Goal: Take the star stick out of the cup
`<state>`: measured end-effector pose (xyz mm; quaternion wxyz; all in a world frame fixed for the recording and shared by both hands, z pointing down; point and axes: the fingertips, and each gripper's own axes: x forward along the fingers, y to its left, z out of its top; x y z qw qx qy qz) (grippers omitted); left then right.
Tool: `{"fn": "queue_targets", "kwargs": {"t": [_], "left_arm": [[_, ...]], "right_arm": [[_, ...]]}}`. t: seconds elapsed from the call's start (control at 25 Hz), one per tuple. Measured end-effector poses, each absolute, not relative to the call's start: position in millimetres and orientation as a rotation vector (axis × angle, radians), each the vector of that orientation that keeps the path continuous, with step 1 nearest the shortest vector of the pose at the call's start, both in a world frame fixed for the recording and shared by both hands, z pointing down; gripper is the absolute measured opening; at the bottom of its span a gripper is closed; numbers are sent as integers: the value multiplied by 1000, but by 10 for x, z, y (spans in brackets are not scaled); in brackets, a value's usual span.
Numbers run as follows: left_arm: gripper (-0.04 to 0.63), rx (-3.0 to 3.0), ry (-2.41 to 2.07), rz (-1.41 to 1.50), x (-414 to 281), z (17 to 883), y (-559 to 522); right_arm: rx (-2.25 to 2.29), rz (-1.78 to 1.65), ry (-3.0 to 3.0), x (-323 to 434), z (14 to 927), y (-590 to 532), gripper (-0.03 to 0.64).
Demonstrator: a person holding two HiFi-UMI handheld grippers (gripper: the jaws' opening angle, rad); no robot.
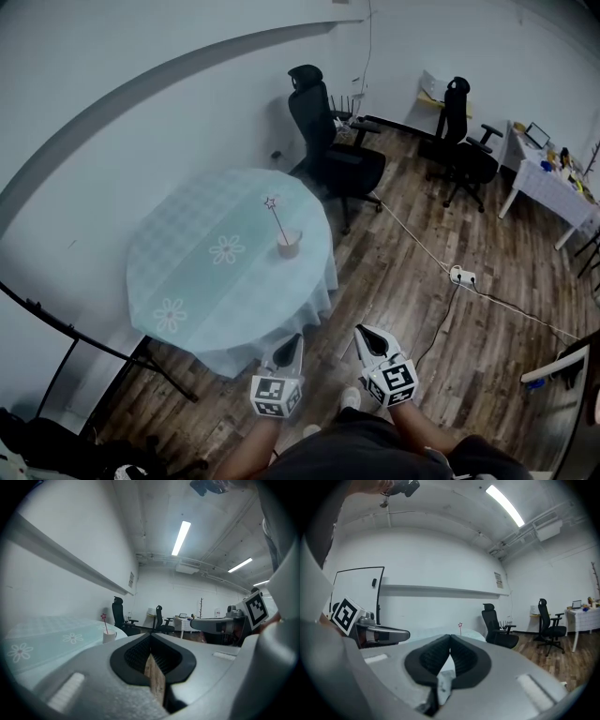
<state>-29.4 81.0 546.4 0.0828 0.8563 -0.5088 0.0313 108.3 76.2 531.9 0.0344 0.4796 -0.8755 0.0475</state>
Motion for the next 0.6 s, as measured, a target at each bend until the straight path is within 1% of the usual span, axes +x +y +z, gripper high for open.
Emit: {"fn": "queue_targets", "kwargs": {"t": [0.6], "left_arm": [[5, 2466, -1621, 135, 95, 5499, -125]], "right_arm": [[1312, 218, -2790, 1366, 5435, -242, 3]]}}
